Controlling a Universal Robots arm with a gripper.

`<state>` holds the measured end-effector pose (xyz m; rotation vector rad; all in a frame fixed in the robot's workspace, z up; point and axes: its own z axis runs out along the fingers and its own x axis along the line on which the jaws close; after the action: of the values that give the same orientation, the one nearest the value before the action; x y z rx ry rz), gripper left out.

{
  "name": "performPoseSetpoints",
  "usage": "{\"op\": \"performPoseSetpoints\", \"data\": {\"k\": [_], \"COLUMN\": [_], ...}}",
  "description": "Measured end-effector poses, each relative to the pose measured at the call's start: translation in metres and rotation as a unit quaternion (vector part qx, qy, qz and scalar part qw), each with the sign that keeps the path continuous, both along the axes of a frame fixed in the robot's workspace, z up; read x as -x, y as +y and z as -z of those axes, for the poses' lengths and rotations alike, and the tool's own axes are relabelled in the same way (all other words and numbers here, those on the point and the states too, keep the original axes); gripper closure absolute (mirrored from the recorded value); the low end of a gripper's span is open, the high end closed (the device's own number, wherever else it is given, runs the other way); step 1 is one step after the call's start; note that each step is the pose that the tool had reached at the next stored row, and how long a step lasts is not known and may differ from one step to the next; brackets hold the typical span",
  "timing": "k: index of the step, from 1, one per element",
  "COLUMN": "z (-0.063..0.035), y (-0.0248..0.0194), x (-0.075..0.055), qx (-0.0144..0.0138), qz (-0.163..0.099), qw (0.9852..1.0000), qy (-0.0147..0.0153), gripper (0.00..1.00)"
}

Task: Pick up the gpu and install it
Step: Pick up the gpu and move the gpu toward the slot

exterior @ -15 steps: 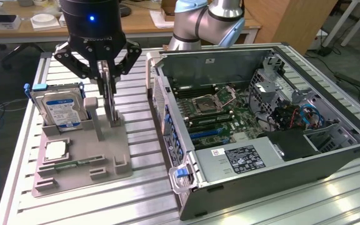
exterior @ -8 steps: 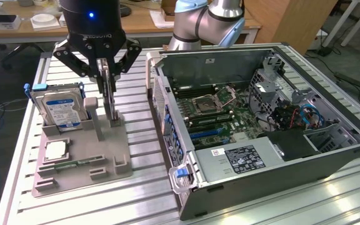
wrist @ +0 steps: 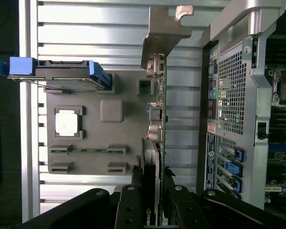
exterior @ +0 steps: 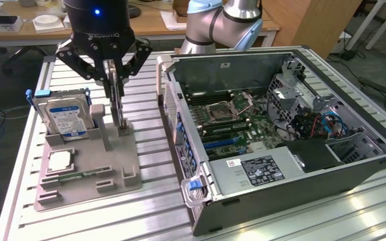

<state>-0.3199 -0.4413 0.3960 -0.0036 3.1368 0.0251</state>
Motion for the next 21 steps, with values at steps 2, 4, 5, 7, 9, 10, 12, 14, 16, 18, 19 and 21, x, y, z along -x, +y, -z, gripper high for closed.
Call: {"op": "performPoseSetpoints", "data": {"k": [2, 4, 5, 7, 9, 10, 12, 14, 16, 18, 19, 21], "z": [-0.0012, -0.0023, -0.0029, -0.0042, -0.0055, -0.0062, -0.0078, -0.0091, -0.0106, -0.0119, -0.0125, -0.0138], "y": [0.0000, 0.0000, 0.0000, 0.0000, 0.0000, 0.0000, 0.0000, 0.0000, 0.0000, 0.0000, 0.0000, 0.0000], "x": [0.000, 0.000, 0.000, 0.000, 0.000, 0.000, 0.000, 0.000, 0.000, 0.000, 0.000, 0.000], "qx": [0.0000, 0.0000, 0.0000, 0.0000, 0.0000, 0.0000, 0.0000, 0.0000, 0.0000, 0.0000, 0.0000, 0.0000], "qz": [0.000, 0.000, 0.000, 0.000, 0.000, 0.000, 0.000, 0.000, 0.000, 0.000, 0.000, 0.000], "qw": [1.0000, 1.0000, 1.0000, 1.0000, 1.0000, 1.0000, 1.0000, 1.0000, 1.0000, 1.0000, 1.0000, 1.0000], "qy": [0.0000, 0.0000, 0.0000, 0.0000, 0.0000, 0.0000, 0.0000, 0.0000, 0.0000, 0.0000, 0.0000, 0.0000], "gripper": [0.74, 0.74, 0.74, 0.74, 0.74, 0.74, 0.74, 0.74, 0.74, 0.74, 0.74, 0.74]}}
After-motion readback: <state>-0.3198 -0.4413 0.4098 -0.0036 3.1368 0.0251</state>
